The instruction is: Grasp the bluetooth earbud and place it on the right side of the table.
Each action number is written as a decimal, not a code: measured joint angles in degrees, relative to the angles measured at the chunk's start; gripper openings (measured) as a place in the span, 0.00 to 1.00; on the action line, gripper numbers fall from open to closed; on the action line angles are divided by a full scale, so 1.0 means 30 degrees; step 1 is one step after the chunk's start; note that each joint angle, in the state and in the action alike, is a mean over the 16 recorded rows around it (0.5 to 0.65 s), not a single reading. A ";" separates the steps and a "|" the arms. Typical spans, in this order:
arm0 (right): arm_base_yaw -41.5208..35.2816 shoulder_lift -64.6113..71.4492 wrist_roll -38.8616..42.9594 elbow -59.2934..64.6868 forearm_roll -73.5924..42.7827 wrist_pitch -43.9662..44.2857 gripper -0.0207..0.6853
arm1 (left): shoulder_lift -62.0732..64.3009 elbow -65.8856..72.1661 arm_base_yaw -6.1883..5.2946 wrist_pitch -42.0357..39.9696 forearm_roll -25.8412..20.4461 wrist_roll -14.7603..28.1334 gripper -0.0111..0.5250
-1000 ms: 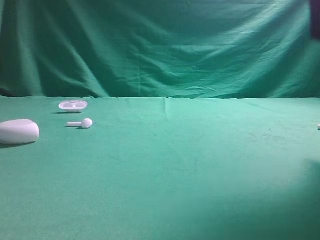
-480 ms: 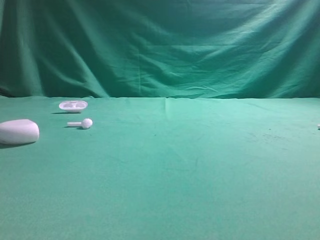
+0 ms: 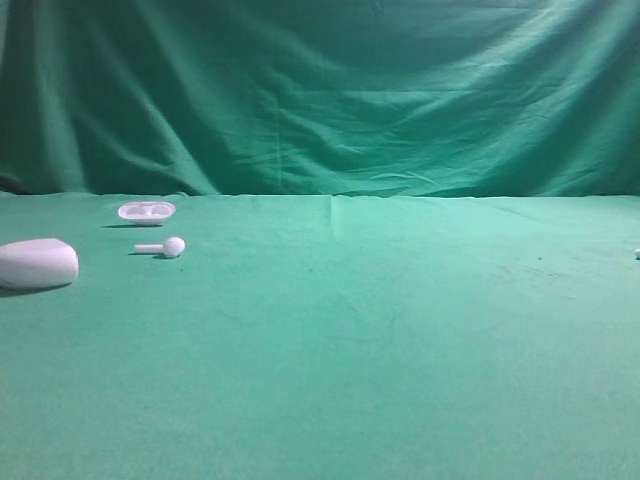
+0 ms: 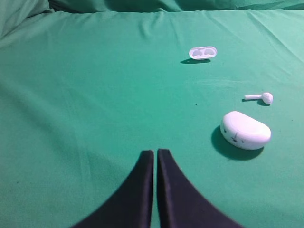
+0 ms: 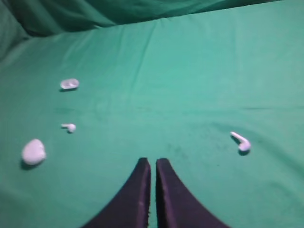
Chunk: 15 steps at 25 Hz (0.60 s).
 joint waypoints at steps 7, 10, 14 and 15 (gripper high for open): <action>-0.0683 -0.1377 -0.0071 0.1869 -0.2275 -0.1882 0.03 | 0.0000 0.0000 0.0000 0.0000 0.0000 0.0000 0.02; -0.1289 -0.2465 -0.0081 0.3355 -0.3166 -0.3033 0.03 | 0.0000 0.0000 0.0000 0.0000 0.0000 0.0000 0.02; -0.2182 -0.4125 -0.0078 0.5751 -0.3823 -0.4492 0.03 | 0.0000 0.0000 0.0000 0.0000 0.0000 0.0000 0.02; -0.2405 -0.4520 -0.0078 0.6345 -0.3905 -0.4804 0.03 | 0.0000 0.0000 0.0000 0.0000 0.0000 0.0000 0.02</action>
